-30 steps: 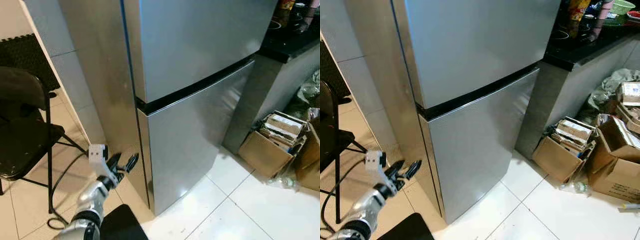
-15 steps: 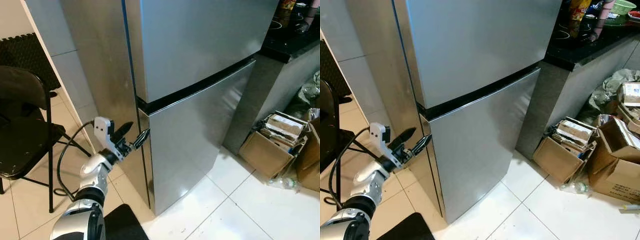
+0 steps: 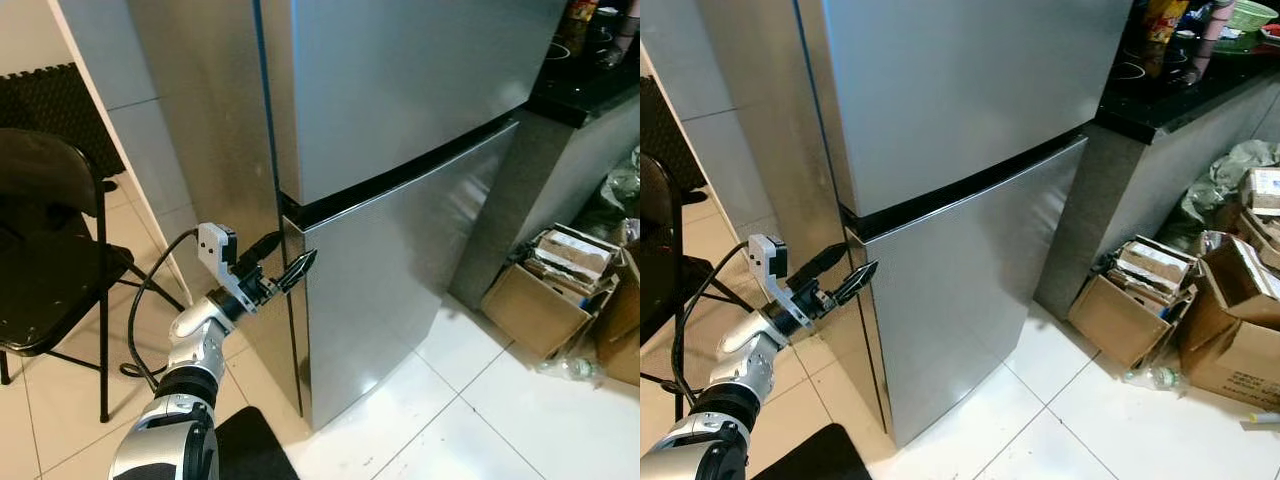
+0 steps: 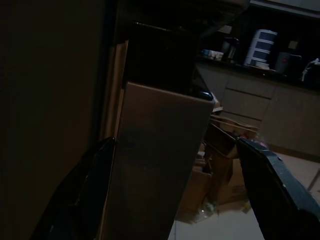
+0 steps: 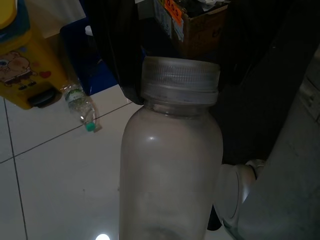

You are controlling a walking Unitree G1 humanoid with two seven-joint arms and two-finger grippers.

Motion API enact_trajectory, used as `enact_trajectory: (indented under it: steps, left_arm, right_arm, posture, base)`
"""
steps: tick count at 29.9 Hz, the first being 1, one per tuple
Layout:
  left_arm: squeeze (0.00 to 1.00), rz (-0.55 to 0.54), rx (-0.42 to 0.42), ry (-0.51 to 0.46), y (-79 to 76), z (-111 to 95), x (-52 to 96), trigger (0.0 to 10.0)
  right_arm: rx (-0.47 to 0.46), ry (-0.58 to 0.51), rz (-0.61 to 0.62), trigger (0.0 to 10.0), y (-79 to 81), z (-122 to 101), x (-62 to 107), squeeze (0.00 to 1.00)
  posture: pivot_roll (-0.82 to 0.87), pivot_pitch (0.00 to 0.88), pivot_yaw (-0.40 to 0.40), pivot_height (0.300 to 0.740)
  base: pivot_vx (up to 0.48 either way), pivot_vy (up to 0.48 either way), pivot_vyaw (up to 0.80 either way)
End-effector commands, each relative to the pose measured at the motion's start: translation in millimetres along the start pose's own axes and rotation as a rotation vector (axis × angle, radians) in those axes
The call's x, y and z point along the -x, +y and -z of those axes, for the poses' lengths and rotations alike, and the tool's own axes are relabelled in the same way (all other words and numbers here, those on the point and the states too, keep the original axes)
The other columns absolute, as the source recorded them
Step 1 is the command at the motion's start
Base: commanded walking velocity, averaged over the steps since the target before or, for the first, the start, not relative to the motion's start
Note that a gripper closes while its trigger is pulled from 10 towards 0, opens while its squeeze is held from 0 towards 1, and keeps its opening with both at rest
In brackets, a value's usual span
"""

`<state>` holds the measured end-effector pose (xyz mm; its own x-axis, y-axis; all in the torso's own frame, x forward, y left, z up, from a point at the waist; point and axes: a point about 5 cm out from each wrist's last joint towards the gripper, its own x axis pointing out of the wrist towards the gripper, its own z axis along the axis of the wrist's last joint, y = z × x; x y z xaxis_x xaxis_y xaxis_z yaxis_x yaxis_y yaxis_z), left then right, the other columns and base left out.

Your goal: Restocking fridge

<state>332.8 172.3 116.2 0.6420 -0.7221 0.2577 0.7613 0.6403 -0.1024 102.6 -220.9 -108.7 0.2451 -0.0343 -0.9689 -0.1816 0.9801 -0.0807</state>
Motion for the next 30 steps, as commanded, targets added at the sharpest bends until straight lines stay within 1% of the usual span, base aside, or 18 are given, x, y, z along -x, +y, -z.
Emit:
enact_trajectory:
  steps: [1,6,7,10,11,15,18,21,23,24,25,27,28,30]
  left_arm:
    - [0.00,0.139,0.035,0.072,-19.3,16,-8.9,10.0]
    - [0.00,0.211,0.052,0.090,-30.5,22,-14.2,10.0]
    - [0.00,0.211,0.052,0.090,-30.5,22,-14.2,10.0]
    - [0.00,0.262,0.068,0.093,-41.2,26,-20.4,10.0]
    - [0.00,0.262,0.068,0.093,-41.2,26,-20.4,10.0]
    - [0.00,0.269,0.078,0.101,-50.5,34,-26.7,10.0]
    - [0.00,0.254,0.074,0.102,-50.2,35,-27.1,10.0]
    - [0.00,0.185,0.056,0.115,-40.1,32,-22.1,10.0]
    - [0.00,0.162,0.054,0.115,-34.8,29,-18.8,10.0]
    - [0.00,0.161,0.055,0.116,-33.1,28,-17.0,10.0]
    - [0.00,0.183,0.061,0.145,-29.8,27,-9.7,10.0]
    - [0.00,0.192,0.061,0.158,-29.0,27,-7.0,10.0]
    - [0.00,0.207,0.046,0.235,-25.5,30,2.8,10.0]
    - [0.00,0.219,0.030,0.320,-21.9,33,13.7,10.0]
  right_arm:
    - [-0.008,-0.007,0.006,10.0,-1.0,1,0.2,0.00]
    - [-0.011,-0.007,0.005,10.0,-0.1,1,0.1,0.00]
    - [-0.011,-0.007,0.005,10.0,-0.1,1,0.1,0.00]
    - [-0.013,-0.007,0.004,10.0,0.5,1,0.0,0.00]
    - [-0.013,-0.007,0.004,10.0,0.5,1,0.0,0.00]
    - [-0.018,-0.008,0.002,10.0,1.5,1,-0.2,0.00]
    - [-0.019,-0.008,0.002,10.0,1.7,1,-0.2,0.00]
    - [-0.021,-0.007,0.002,10.0,1.8,1,-0.2,0.00]
    - [-0.021,-0.006,0.002,10.0,1.8,2,-0.2,0.00]
    - [-0.021,-0.005,0.002,10.0,1.8,2,-0.2,0.00]
    - [-0.021,-0.004,0.002,10.0,1.6,2,-0.2,0.00]
    - [-0.021,-0.003,0.002,10.0,1.7,2,-0.2,0.00]
    - [-0.020,-0.002,0.002,10.0,1.6,2,-0.2,0.00]
    - [-0.021,-0.001,0.001,10.0,1.5,3,-0.1,0.00]
  posture:
    - [0.00,0.000,-0.041,0.740]
    - [-0.01,0.000,-0.038,0.740]
    - [-0.01,0.000,-0.038,0.740]
    - [-0.01,0.000,-0.037,0.740]
    - [-0.01,0.000,-0.037,0.740]
    - [-0.01,0.000,-0.032,0.740]
    - [-0.02,0.000,-0.031,0.740]
    - [-0.02,0.000,-0.030,0.740]
    - [-0.02,0.000,-0.031,0.740]
    - [-0.02,0.000,-0.031,0.740]
    - [-0.02,0.000,-0.031,0.740]
    - [-0.02,0.000,-0.031,0.740]
    - [-0.02,0.000,-0.030,0.740]
    - [-0.02,0.000,-0.030,0.740]
  base:
    - [0.000,0.000,0.00]
    - [0.000,0.000,0.00]
    - [0.000,0.000,0.00]
    - [0.000,0.000,0.00]
    - [0.000,0.000,0.00]
    - [0.000,0.000,0.00]
    - [0.000,0.000,0.00]
    - [0.000,0.000,0.00]
    - [0.000,0.000,0.00]
    - [0.000,0.000,0.00]
    - [0.000,0.000,0.00]
    - [0.000,0.000,0.00]
    - [0.000,0.000,0.00]
    - [0.000,0.000,0.00]
